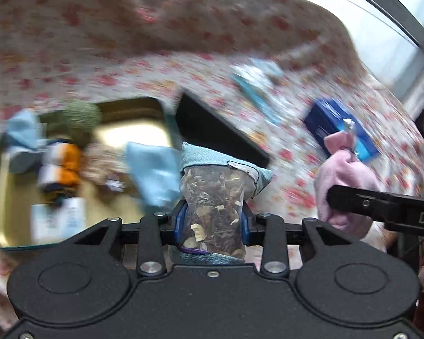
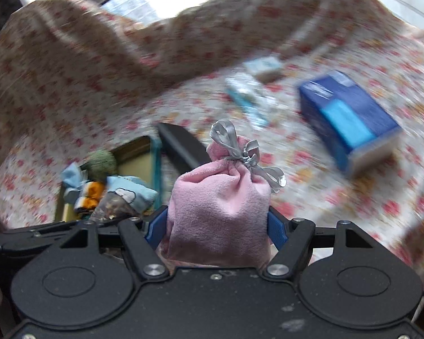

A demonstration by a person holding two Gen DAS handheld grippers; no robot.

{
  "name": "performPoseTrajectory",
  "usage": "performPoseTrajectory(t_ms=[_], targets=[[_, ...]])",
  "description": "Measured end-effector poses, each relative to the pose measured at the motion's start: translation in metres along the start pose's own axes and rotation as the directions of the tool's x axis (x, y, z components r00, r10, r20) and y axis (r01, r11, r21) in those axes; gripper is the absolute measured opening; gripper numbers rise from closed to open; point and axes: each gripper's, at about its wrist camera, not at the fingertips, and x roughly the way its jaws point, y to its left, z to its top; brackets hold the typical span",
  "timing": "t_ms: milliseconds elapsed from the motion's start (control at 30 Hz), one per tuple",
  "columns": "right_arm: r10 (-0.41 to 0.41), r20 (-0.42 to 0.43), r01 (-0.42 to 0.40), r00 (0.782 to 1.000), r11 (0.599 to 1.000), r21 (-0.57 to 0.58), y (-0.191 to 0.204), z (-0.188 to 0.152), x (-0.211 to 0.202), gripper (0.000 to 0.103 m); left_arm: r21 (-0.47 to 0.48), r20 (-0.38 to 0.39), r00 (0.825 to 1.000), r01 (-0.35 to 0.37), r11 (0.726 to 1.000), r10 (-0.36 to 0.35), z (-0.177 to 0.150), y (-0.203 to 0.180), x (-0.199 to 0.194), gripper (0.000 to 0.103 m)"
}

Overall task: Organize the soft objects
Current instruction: 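Carry the snack bag with the left tool over the tray while the right tool carries the pouch, then open the left tool to drop the snack bag while the right tool releases the pouch into the tray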

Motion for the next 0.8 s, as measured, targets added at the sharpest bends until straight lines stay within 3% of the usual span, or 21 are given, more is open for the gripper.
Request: performPoseTrajectory(t_ms=[200, 500, 600, 700, 800], targets=[[0.076, 0.005, -0.075, 0.997, 0.987, -0.14, 0.06, 0.028, 0.027, 0.071, -0.128, 0.054, 0.986, -0.148, 0.981, 0.156, 0.012, 0.063, -0.016, 0.037], [0.145, -0.025, -0.147, 0.989, 0.96, -0.237, 0.135, 0.066, 0.079, 0.071, -0.316, 0.044, 0.943, -0.301, 0.9, 0.331, 0.025, 0.144, -0.014, 0.037], [0.162, -0.016, -0.161, 0.987, 0.958, -0.239, 0.147, 0.074, 0.092, 0.073, -0.358, 0.011, 0.929, -0.342, 0.869, 0.371, 0.029, 0.164, -0.002, 0.038], [0.192, -0.007, -0.189, 0.981, 0.958, -0.217, 0.15, 0.082, 0.105, 0.084, -0.395, -0.024, 0.921, -0.366, 0.843, 0.389, 0.028, 0.177, 0.008, 0.045], [0.197, -0.006, -0.194, 0.98, 0.961, -0.196, 0.147, 0.085, 0.111, 0.084, -0.404, -0.029, 0.92, -0.368, 0.838, 0.391, 0.025, 0.18, 0.011, 0.053]])
